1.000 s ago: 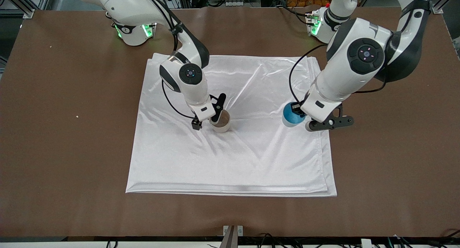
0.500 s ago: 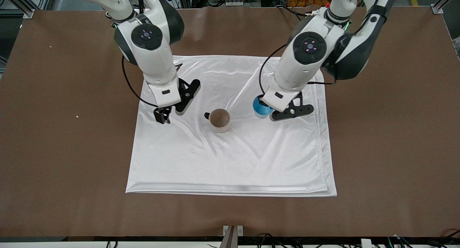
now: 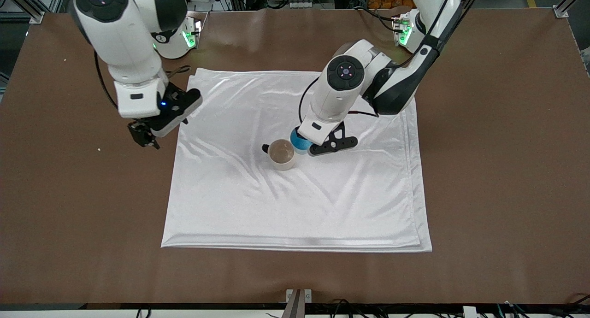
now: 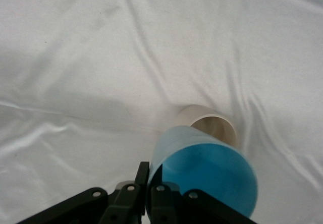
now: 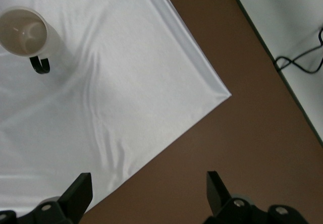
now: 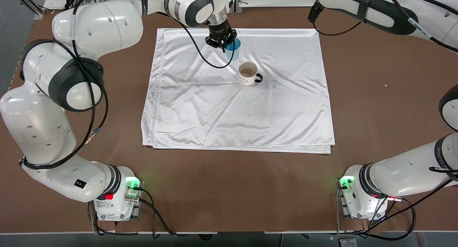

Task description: Place blue cup into white mug on cloth

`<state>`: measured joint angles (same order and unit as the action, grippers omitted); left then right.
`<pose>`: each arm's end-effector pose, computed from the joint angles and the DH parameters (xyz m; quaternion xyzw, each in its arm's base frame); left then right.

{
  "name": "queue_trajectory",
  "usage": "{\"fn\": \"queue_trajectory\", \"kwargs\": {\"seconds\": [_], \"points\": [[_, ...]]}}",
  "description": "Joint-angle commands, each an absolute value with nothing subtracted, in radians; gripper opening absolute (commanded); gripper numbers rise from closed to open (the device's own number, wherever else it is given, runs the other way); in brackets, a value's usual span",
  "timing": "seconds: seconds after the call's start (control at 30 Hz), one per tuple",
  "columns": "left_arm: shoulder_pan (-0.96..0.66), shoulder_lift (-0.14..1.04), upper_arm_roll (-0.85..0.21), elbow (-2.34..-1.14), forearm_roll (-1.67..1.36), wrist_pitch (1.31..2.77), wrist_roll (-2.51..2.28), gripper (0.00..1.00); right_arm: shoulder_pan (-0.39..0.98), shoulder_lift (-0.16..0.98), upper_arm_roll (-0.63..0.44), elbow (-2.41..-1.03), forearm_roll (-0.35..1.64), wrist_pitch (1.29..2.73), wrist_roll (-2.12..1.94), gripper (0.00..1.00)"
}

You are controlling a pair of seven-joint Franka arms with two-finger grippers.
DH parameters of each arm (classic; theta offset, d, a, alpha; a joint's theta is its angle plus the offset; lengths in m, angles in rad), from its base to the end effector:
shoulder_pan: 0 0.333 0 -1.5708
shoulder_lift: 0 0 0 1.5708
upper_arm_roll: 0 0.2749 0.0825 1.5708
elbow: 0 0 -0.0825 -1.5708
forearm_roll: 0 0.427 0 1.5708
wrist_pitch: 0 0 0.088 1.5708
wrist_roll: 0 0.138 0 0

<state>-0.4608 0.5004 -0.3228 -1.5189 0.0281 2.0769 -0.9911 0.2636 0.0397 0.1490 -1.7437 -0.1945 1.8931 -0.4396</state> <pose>0.5284 -0.4911 0.3070 0.9901 0.1185 -0.0227 0.0718 0.5864 0.2340 0.4695 0.8947 0.4340 0.0536 0.0915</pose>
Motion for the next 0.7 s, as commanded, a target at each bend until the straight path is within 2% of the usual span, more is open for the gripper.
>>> {"fn": "queue_trajectory", "kwargs": {"seconds": [0.0,0.2,0.43,0.67], "points": [[-0.528,0.551,-0.293,-1.451,0.052,2.085,-1.055,0.0,0.204,0.009,0.155,-1.658,-0.203,1.721,-0.402,1.0],[-0.609,0.587,-0.239,-1.433,0.098,2.103,-1.074,0.0,0.112,0.009,0.153,-1.602,-0.19,1.623,-0.413,1.0],[-0.638,0.633,-0.235,-1.428,0.1,2.17,-1.075,0.0,-0.014,0.017,0.155,-1.509,-0.109,1.49,-0.431,1.0],[-0.65,0.664,-0.225,-1.427,0.101,2.212,-1.072,0.0,-0.109,0.018,0.156,-1.506,-0.045,1.499,-0.29,1.0]]}}
